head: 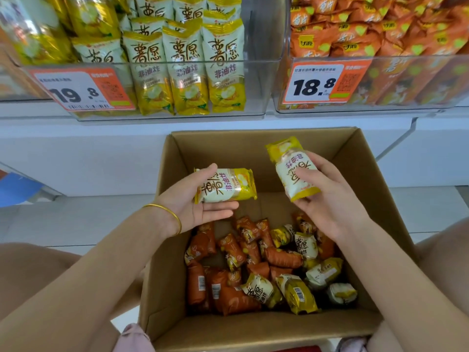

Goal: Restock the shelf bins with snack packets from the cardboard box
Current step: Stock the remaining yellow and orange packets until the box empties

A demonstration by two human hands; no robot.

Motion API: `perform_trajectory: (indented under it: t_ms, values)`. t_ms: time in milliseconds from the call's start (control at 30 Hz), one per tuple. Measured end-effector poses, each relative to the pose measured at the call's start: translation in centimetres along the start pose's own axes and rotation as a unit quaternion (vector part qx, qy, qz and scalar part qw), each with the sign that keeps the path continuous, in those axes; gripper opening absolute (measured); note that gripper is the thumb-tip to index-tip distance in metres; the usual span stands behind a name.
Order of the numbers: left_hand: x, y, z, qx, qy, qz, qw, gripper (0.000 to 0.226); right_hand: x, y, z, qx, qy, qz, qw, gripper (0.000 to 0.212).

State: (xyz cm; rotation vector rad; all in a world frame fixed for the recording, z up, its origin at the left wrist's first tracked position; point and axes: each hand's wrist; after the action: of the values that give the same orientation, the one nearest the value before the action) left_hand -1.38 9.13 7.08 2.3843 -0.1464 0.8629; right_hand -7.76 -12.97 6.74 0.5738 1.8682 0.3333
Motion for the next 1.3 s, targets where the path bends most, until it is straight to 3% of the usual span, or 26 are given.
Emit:
perform_trajectory:
  t_ms: [100,200,300,467,567,767,867,967,1067,1133,1200,1233,1300]
  values:
    - [0.2,0.0,0.0,-0.003,0.012,-0.001,1.000,0.046,-0.4,0.0,-0.2,-0.067,0.021,-0.028,0.997,0.075]
    - [0.4,0.0,0.0,0.005,0.020,0.022,1.000,0.030,-0.7,-0.1,0.0,-0.098,0.022,-0.072,0.992,0.061]
    - [0.5,-0.1,0.2,0.031,0.024,0.129,0.991,0.040,-1.3,-0.2,-0.2,-0.128,0.012,-0.124,0.984,0.049]
    - [0.2,-0.1,0.2,0.056,0.064,0.351,0.933,0.032,-1.6,0.2,-0.7,-0.190,0.019,-0.210,0.959,0.040]
    - [-0.1,0.1,0.0,0.085,0.096,0.430,0.894,0.043,-0.8,0.7,-0.8,-0.207,0.008,-0.267,0.941,0.036]
    - [0.0,2.0,-0.7,0.041,0.157,0.422,0.892,0.022,-0.5,1.4,-0.4,-0.280,-0.002,-0.307,0.909,0.057]
    - [0.3,2.7,-1.5,0.007,0.180,0.426,0.887,0.042,-0.2,2.1,-0.5,-0.340,-0.015,-0.291,0.894,0.049]
    - [1.5,3.0,-3.1,0.019,0.209,0.390,0.897,0.052,-1.2,3.2,-0.6,-0.331,-0.048,-0.290,0.897,0.047]
    - [4.4,3.0,-4.7,0.030,0.288,0.310,0.905,0.030,-3.7,5.3,-0.1,-0.307,-0.112,-0.311,0.893,0.049]
    - [6.7,2.6,-5.4,0.062,0.368,0.334,0.865,0.022,-5.8,7.6,0.4,-0.320,-0.157,-0.306,0.883,0.050]
    - [9.4,1.8,-5.9,0.133,0.458,0.397,0.784,0.016,-7.9,10.1,1.2,-0.342,-0.209,-0.297,0.867,0.043]
    - [10.8,1.2,-6.0,0.184,0.500,0.447,0.719,0.013,-8.9,11.5,1.8,-0.346,-0.233,-0.289,0.862,0.040]
    - [13.3,-0.4,-5.7,0.302,0.539,0.569,0.542,0.017,-10.8,13.7,3.5,-0.337,-0.274,-0.280,0.856,0.038]
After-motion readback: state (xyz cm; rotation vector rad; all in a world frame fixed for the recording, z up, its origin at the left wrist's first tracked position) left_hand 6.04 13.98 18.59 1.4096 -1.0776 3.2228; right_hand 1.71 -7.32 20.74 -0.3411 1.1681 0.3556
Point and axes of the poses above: each hand's wrist, its own z-axis towards the middle knuckle, its own y-axis out of the palm, x = y × z, and after that the axes turned 12 degrees about -x, right-handed
